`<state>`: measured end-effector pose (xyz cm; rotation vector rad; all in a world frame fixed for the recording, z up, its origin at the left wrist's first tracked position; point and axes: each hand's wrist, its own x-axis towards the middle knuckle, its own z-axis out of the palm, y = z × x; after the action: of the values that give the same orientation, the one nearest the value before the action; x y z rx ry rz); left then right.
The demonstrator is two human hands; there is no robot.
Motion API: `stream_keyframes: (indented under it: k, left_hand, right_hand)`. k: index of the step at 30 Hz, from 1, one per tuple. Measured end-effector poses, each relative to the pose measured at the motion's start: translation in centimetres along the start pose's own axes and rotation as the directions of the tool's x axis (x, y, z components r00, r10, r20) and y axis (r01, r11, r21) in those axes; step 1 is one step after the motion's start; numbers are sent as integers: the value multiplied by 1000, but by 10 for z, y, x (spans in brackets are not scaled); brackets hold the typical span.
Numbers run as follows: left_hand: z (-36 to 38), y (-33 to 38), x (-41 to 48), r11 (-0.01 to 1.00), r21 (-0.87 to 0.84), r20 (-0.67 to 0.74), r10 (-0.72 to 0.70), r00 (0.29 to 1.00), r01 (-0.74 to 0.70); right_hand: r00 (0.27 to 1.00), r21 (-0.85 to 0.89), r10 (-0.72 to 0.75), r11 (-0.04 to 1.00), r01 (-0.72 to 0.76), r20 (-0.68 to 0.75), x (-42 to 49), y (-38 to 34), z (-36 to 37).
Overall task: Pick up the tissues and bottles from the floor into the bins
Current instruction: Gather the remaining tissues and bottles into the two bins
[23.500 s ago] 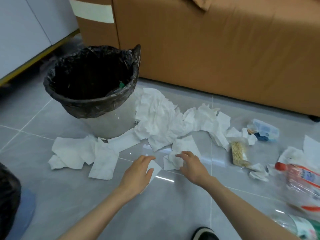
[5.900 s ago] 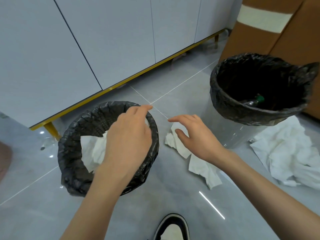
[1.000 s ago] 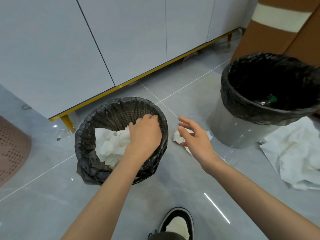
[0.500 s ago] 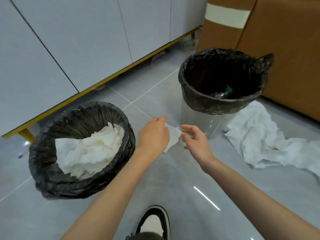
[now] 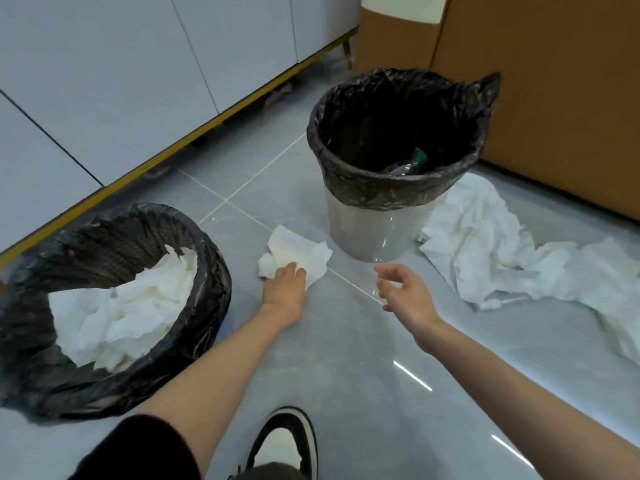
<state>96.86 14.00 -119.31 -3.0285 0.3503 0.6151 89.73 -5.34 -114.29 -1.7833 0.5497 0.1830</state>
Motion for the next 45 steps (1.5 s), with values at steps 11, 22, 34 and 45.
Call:
stream_keyframes:
  k: [11,22,34,45]
  left_hand:
    - [11,20,-10,929,-365,-184,-5,983,-64]
    - [-16,74,-68,107,-972,-200,77,977,-208]
    - [-13,79,-58,50,-996,-80,-42,996,-77]
    - [46,67,-35,911,-298,-51,283,958,-285]
  right_hand:
    - [1000,9,10,1000,-10,-22,-2,15,-16]
    - [977,-167,-162,968,185,141,-15,27,-38]
    - [984,-180,-142,976,121,-111,-12,39,-43]
    - [957,-155,-87,987,44,-277,-20,46,-61]
